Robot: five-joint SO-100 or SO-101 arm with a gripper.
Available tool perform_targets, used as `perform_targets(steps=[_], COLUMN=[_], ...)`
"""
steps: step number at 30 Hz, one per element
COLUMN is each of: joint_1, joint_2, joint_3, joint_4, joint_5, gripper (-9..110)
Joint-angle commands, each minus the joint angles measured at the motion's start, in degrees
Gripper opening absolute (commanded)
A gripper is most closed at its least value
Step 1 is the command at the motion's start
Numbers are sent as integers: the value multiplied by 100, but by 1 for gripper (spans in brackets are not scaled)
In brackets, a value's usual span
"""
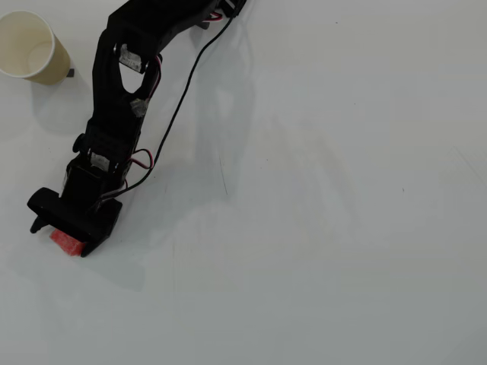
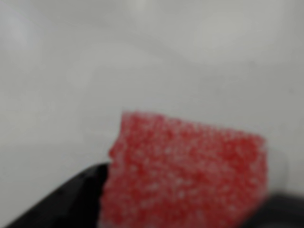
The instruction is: Pick up the cube and drop it in the cup.
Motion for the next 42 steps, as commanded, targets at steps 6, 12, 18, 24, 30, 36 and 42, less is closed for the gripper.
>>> perform_targets(steps=[6, 12, 18, 24, 30, 36, 42], joint_1=[132, 123, 149, 158, 149, 220, 343], joint_2=[255, 255, 255, 246, 246, 694, 1872], joint_3=[-835, -835, -835, -817, -809, -466, 659], joint_4=[-158, -149, -237, -255, -255, -255, -264], joint_5=[-88, -97, -97, -97, -97, -97, -97], gripper=[36, 25, 14, 11, 11, 11, 11])
